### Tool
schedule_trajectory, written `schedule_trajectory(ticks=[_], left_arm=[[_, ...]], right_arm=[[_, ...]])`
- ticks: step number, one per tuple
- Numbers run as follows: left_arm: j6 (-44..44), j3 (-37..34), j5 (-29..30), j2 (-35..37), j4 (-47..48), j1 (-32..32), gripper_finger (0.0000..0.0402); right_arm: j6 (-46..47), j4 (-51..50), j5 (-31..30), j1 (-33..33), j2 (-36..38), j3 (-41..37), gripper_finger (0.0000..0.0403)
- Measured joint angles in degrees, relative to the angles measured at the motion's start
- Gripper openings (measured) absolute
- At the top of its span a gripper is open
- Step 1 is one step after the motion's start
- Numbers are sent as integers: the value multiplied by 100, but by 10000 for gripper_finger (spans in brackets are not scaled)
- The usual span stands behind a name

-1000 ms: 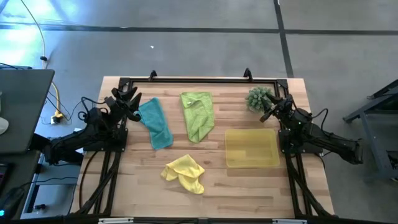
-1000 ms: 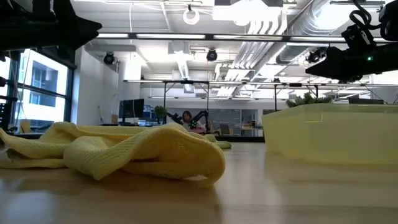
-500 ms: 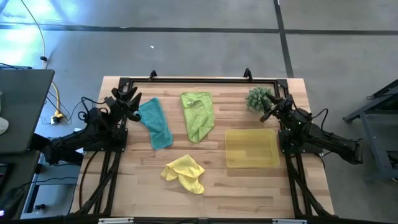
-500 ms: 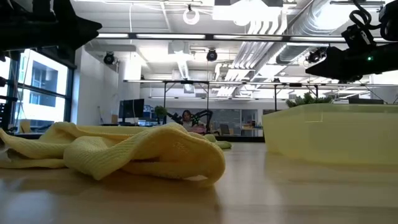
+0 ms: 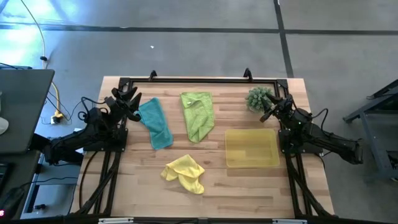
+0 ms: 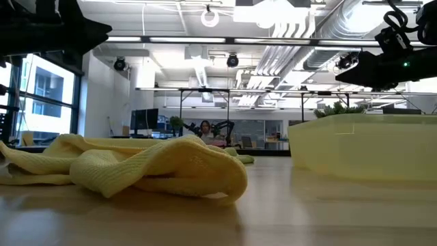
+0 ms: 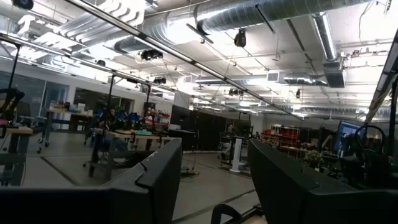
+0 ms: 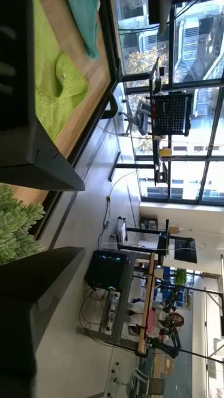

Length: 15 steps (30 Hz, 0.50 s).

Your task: Roll microfiber towels into tight, uniform cylinder then place into a basket

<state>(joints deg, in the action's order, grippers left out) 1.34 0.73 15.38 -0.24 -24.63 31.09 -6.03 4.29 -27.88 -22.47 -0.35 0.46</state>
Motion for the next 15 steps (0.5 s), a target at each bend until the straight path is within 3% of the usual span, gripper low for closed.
schedule_trajectory(ticks=[15], left_arm=[[1, -1, 115, 1, -36, -1, 175]], right_arm=[[-2, 0, 0, -1, -1, 1, 149]])
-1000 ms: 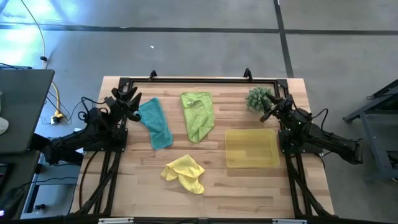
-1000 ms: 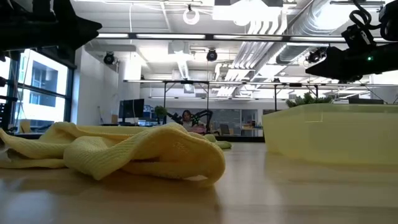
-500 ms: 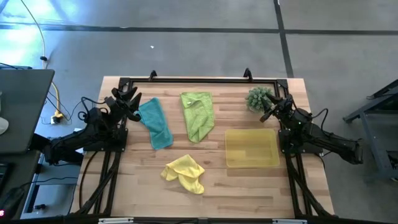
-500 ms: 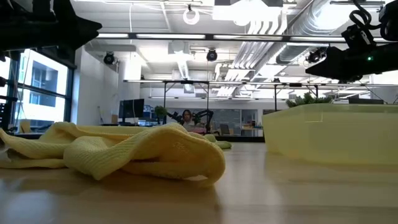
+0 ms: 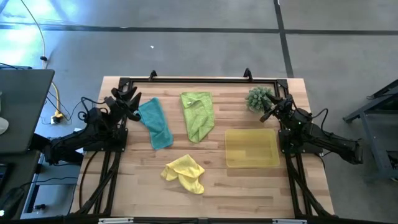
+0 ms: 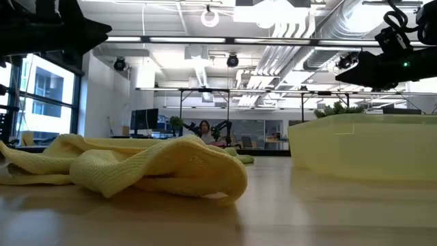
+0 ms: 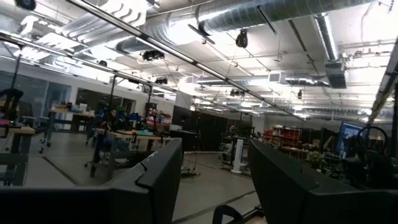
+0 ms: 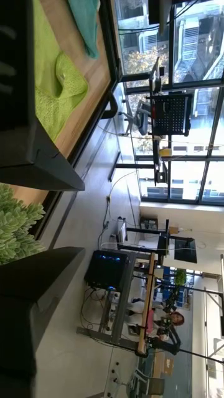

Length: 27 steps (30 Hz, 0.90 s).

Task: Roll microfiber towels into tight, uniform cylinder then place into a basket
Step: Prepare the yellow microfiber towel

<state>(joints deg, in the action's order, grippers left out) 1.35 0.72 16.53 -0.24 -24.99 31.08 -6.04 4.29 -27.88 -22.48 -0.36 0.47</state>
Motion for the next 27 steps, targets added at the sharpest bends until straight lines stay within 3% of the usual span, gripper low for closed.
schedule_trajectory(ticks=[7, 11, 16, 19, 27], left_arm=[[592, 0, -116, -1, -45, 1, 175], [1115, 1, -747, -1, -256, 1, 175], [1062, 23, -1844, -7, -693, -1, 175], [1051, 203, -2024, -117, -727, -1, 175], [765, 1013, -2142, -1356, -308, -1, 175]], right_arm=[[2, 0, 0, 2, 2, 0, 149], [1, 0, 0, 1, 1, -1, 149], [1, 0, -1, 0, 1, -2, 149], [1, 0, -1, 2, 0, -1, 149], [2, 0, -2, 2, 0, 0, 149]])
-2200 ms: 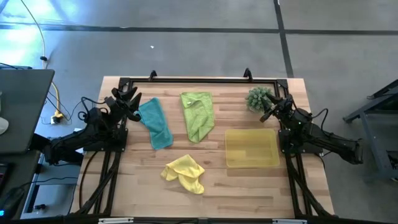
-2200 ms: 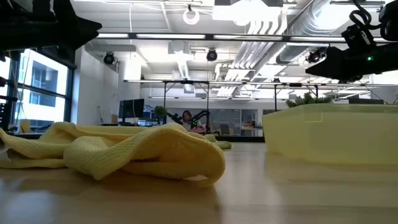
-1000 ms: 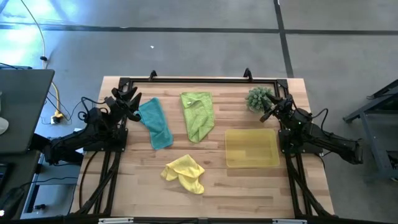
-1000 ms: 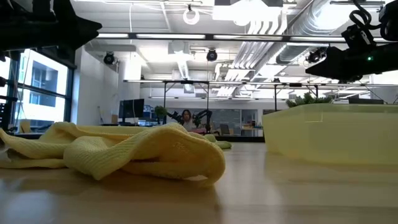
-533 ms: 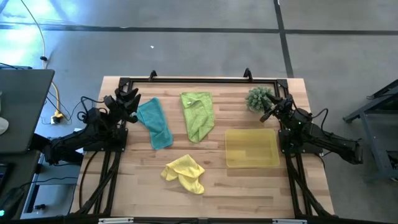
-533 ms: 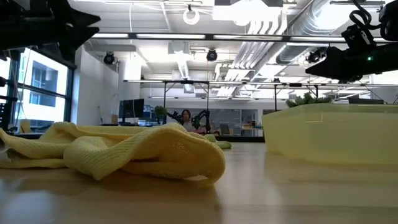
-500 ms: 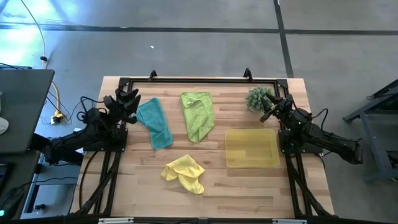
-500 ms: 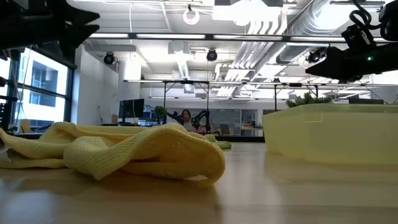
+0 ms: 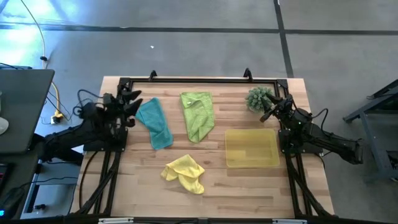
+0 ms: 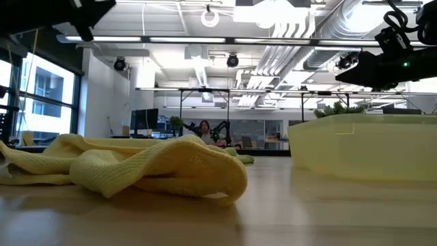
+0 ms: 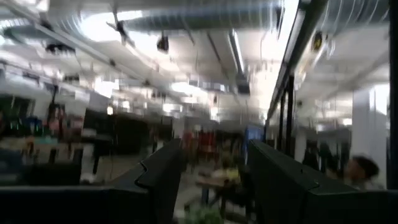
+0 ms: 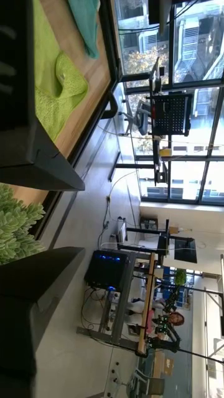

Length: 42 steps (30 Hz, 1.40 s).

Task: Roll microfiber towels into tight, uniform cylinder then place into a basket
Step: Prepare the yellow microfiber towel

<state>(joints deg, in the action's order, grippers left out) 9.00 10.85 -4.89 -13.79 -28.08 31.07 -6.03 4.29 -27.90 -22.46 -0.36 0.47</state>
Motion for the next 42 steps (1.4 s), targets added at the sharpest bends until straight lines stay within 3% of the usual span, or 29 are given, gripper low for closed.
schedule_trajectory(ticks=[6, 12, 18, 22, 28, 35, 42], left_arm=[[287, 436, -643, -1682, 304, -141, 175], [432, 869, -973, -3434, 303, -852, 175], [432, 1422, -975, -4714, 350, -1702, 175], [395, 1757, -974, -5266, 770, -2244, 175], [391, 2076, -930, -5754, 1927, -3005, 175], [481, 2131, 217, -6107, 2900, -3645, 175], [450, 2133, 210, -6558, 2831, -4287, 175]], right_arm=[[0, 0, -1, -1, 1, -1, 149], [14, 128, 5, -1, 1, 0, 149], [761, 429, 683, -2, 2, 0, 149], [1306, 836, 1140, 0, 2, -1, 149], [1640, 1470, 1228, 0, 2, -2, 149], [2524, 1860, 2646, 2, -76, -2, 149], [2243, 2430, 2800, 2, -609, 10, 149]])
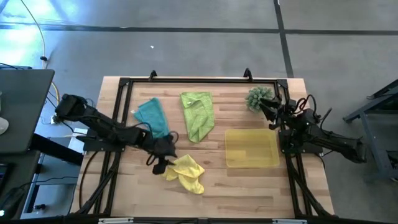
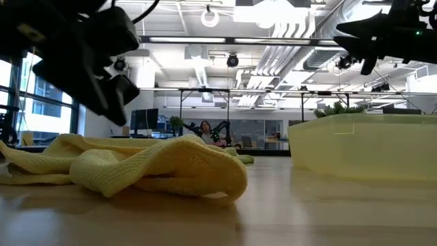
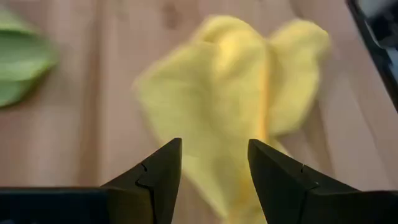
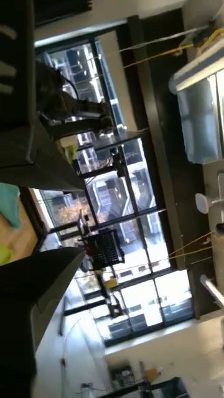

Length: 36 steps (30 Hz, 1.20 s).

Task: Roll microfiber towels into tight, uniform cylinder then place into a basket
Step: Prepare the yellow microfiber towel

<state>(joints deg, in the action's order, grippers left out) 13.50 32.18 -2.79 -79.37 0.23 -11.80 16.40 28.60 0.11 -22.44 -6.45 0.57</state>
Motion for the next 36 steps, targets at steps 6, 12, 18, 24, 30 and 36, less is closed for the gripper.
schedule_trajectory(ticks=[6, 12, 18, 24, 30, 36], left_arm=[[-637, -4, 568, -541, -630, -441, 175], [-832, -2, 1354, -982, -1166, -420, 175], [-620, -2, 888, -1376, -1190, -308, 175], [-1078, 9, 867, -1863, -2088, -275, 175], [-2375, 64, 796, -2239, -3028, -27, 175], [-2704, 548, 847, -2659, -3041, 447, 175]], right_arm=[[-586, 288, 323, 93, -722, 516, 149], [-595, 255, 601, 441, -1663, 1190, 149], [-496, 244, 611, 769, -2817, 1880, 149], [-738, 243, 611, 1085, -3888, 2543, 149], [-789, 240, 611, 1438, -4920, 3087, 149], [-791, 223, 613, 1766, -5846, 3425, 149]])
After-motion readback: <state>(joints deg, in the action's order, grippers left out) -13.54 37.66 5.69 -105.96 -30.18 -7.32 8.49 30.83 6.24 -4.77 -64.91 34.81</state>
